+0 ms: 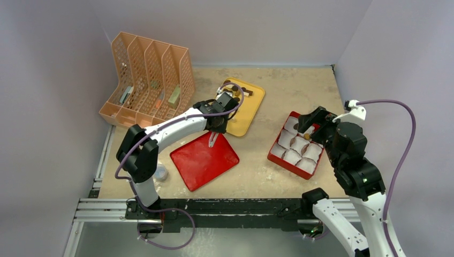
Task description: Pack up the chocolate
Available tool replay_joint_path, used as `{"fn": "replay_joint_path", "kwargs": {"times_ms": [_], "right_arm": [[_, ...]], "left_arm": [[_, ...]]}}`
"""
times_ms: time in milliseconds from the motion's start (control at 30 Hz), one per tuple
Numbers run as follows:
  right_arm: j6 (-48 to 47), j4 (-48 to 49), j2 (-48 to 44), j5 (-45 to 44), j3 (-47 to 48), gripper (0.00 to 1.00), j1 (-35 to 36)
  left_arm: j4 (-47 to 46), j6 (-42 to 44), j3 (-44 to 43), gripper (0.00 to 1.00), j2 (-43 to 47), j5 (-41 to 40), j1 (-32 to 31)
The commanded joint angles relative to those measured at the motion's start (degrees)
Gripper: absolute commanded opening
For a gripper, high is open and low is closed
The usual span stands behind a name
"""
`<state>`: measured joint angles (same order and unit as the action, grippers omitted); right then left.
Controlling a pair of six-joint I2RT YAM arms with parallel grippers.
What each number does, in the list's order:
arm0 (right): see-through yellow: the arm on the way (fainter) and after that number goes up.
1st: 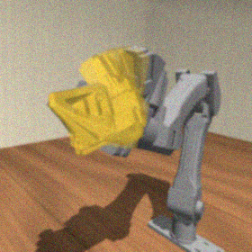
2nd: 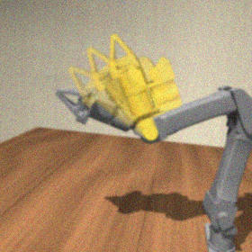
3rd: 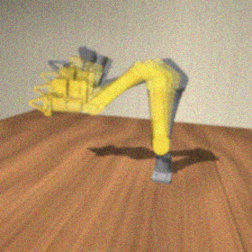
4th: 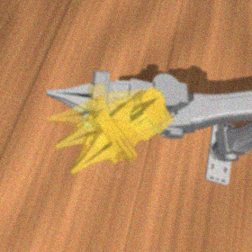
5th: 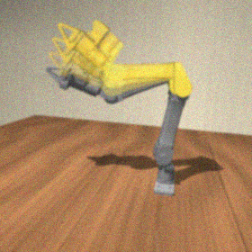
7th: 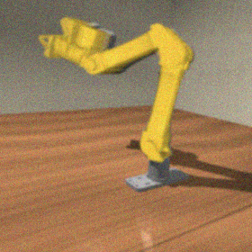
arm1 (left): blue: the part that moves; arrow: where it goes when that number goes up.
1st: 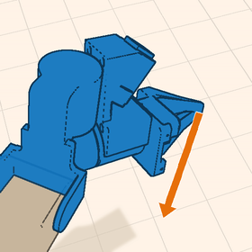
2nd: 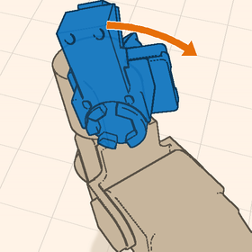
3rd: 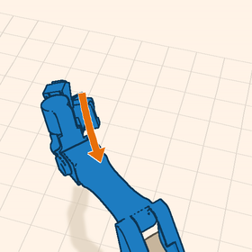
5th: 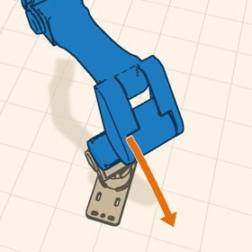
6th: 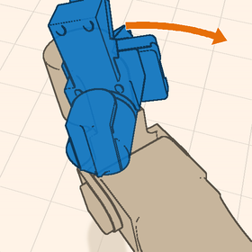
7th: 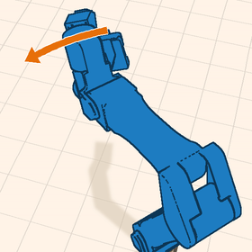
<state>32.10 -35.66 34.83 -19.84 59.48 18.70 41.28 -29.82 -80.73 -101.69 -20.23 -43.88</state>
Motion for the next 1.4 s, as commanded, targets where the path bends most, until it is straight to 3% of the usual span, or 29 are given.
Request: {"fn": "replay_joint_path", "kwargs": {"times_ms": [0, 433, 667, 1100, 1367], "right_arm": [[0.1, 2.9, -0.3, 0.3, -0.1, 0.97, 0.1], [0.4, 2.5, -0.9, 0.3, 0.3, 0.97, 0.1], [0.5, 2.2, -1.3, -0.2, 1.2, 0.97, 0.1], [-0.2, 3.1, -1.7, -0.9, 3.7, 0.97, 0.1], [-0.8, 3.6, -2.2, -1.4, 4.0, 0.97, 0.1]], "left_arm": [[-1.4, 0.0, -1.9, 0.20, 3.2, 0.9, 0.5], [-4.2, -0.2, -4.8, 0.20, 6.3, 7.3, 0.3], [-9.5, -1.4, -6.9, 0.20, 5.4, 15.4, -0.7], [-18.4, -3.7, -16.9, 0.20, -3.5, 19.7, -9.8], [-29.9, -6.8, -17.9, 0.20, -9.1, 25.6, -12.6]]}}
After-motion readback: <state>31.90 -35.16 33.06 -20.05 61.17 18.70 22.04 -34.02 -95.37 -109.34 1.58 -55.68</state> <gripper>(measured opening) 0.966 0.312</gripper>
